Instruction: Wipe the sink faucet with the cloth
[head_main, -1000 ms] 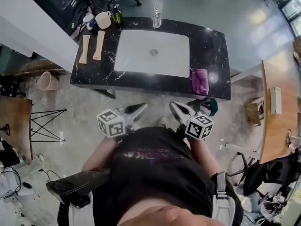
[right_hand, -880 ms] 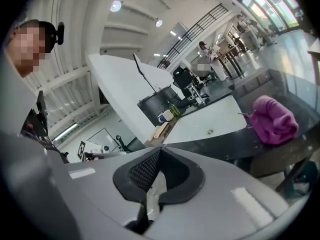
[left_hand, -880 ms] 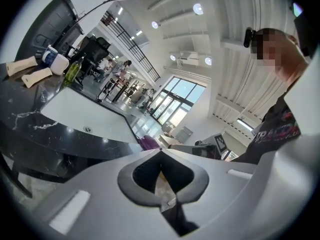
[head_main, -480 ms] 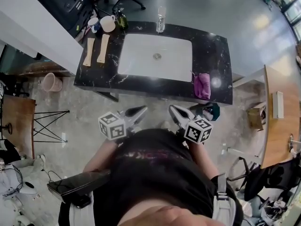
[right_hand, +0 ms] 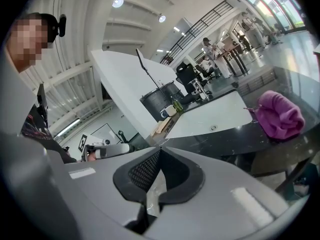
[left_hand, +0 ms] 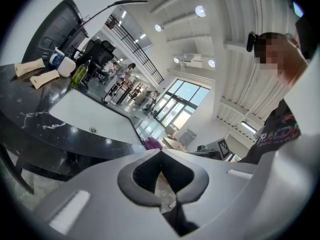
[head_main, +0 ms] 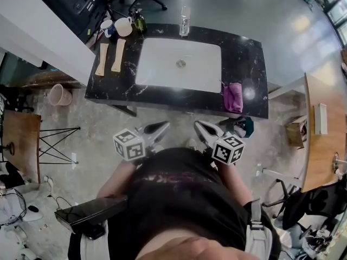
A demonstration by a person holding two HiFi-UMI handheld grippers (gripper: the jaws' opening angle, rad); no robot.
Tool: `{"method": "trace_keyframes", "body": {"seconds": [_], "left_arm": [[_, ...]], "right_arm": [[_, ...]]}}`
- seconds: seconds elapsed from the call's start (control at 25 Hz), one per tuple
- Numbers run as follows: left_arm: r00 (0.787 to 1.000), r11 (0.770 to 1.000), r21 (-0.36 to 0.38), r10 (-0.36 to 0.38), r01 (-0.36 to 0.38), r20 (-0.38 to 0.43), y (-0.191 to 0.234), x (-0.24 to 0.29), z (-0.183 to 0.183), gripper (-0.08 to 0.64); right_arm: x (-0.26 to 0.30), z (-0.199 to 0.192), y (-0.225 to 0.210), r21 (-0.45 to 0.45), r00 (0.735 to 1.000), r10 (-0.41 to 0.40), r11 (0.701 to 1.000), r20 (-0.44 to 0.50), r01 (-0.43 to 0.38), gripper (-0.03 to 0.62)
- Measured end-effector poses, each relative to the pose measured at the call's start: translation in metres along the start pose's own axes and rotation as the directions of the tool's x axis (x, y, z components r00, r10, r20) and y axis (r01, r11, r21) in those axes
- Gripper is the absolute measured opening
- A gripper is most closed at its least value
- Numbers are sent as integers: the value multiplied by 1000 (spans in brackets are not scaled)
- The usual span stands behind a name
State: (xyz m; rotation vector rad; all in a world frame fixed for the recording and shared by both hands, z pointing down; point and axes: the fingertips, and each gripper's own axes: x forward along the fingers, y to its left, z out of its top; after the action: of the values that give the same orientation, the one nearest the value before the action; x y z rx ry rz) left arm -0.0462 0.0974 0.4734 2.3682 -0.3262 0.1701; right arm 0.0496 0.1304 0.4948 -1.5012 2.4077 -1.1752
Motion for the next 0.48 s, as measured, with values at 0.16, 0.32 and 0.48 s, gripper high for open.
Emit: {"method": "trace_keyframes", "body": {"seconds": [0.16,0.32,0.48], "left_arm": [[1000,1000,0,-3,3,0,-1,0,0,0],[1000,1000,2,-4,4,0,0,0,0,0],[1000,1000,4,-5,5,2,-1,-1,0,0]], "right_arm": [[1,-1,2,-6,1000,3,1000,-3,-3,11],[2,-2,2,-6,1000,5,1000,-4,-5,11],[2,-3,4,-15,1000,8,1000,-8,-8,11]]}}
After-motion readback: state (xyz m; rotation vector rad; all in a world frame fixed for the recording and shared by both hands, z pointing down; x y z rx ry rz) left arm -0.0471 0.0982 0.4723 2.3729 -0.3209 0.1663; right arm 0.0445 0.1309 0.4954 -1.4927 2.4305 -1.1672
